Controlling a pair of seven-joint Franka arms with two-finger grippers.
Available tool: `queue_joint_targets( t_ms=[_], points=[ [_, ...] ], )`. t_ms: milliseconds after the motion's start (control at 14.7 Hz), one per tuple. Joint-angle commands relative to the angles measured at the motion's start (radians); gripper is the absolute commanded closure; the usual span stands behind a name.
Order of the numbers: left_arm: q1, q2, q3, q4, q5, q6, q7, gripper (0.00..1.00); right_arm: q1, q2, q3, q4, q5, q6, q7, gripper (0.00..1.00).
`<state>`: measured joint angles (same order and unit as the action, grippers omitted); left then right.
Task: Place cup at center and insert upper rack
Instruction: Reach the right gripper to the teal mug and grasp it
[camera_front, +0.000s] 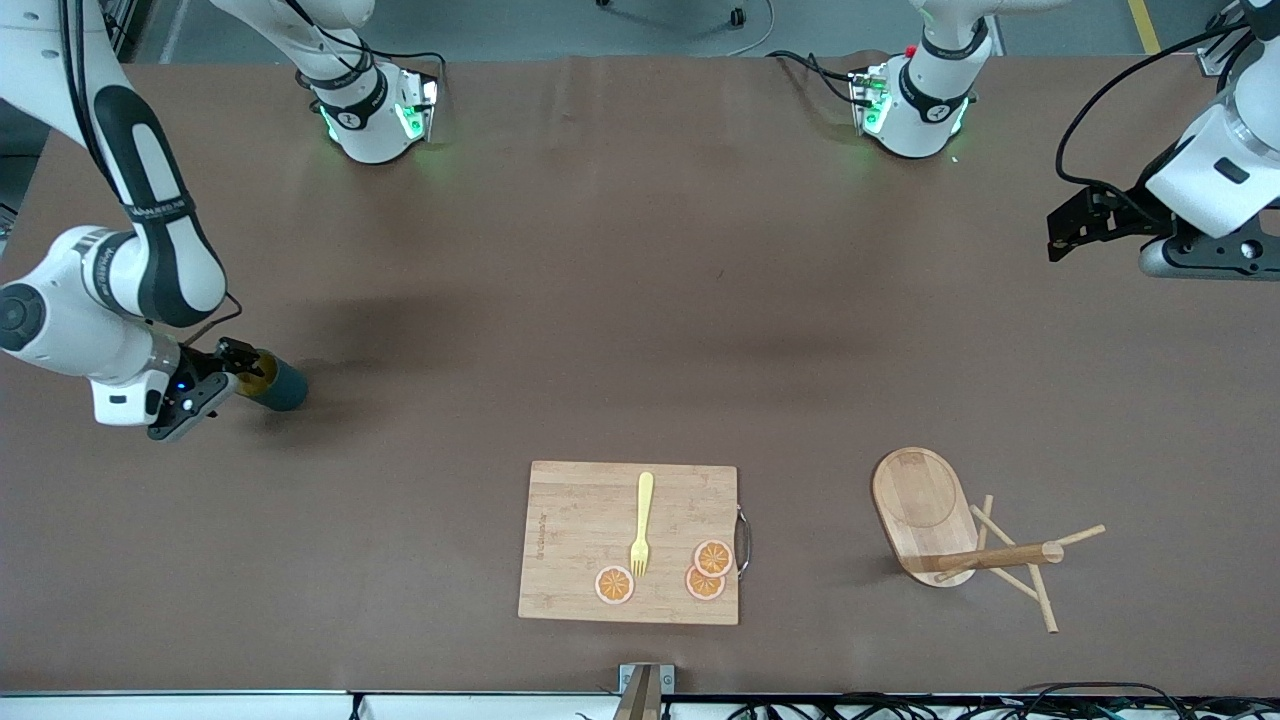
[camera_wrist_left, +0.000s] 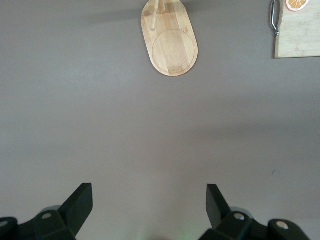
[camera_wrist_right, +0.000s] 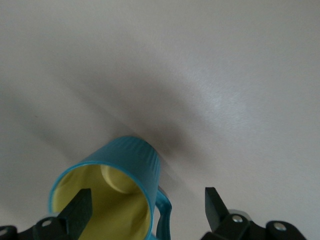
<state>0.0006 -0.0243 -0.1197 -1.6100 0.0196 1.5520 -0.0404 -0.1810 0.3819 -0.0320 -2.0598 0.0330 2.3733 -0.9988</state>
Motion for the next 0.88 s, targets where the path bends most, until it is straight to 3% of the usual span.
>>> queue_joint_targets(
  t_ms=[0,68,136,544,816],
  points=[
    [0.001,-0.009,-0.001,-0.011,-0.013,0.014,-0.013,0.00,-0.028,0.005,0.014,-0.048,0.008,0.066,-0.030,0.35],
    [0.001,-0.008,-0.001,-0.011,-0.013,0.016,-0.013,0.00,-0.026,0.005,0.014,-0.049,0.008,0.066,-0.027,0.73],
    [0.001,-0.005,-0.003,-0.010,-0.013,0.020,-0.013,0.00,-0.025,0.005,0.014,-0.049,0.013,0.061,-0.020,0.96],
    [-0.004,-0.005,-0.009,-0.008,-0.013,0.023,-0.013,0.00,-0.017,-0.018,0.017,-0.048,0.015,0.008,0.034,1.00],
    [-0.004,0.004,-0.011,-0.010,-0.015,0.040,-0.013,0.00,0.076,-0.150,0.023,-0.059,0.024,-0.153,0.268,1.00]
  ],
)
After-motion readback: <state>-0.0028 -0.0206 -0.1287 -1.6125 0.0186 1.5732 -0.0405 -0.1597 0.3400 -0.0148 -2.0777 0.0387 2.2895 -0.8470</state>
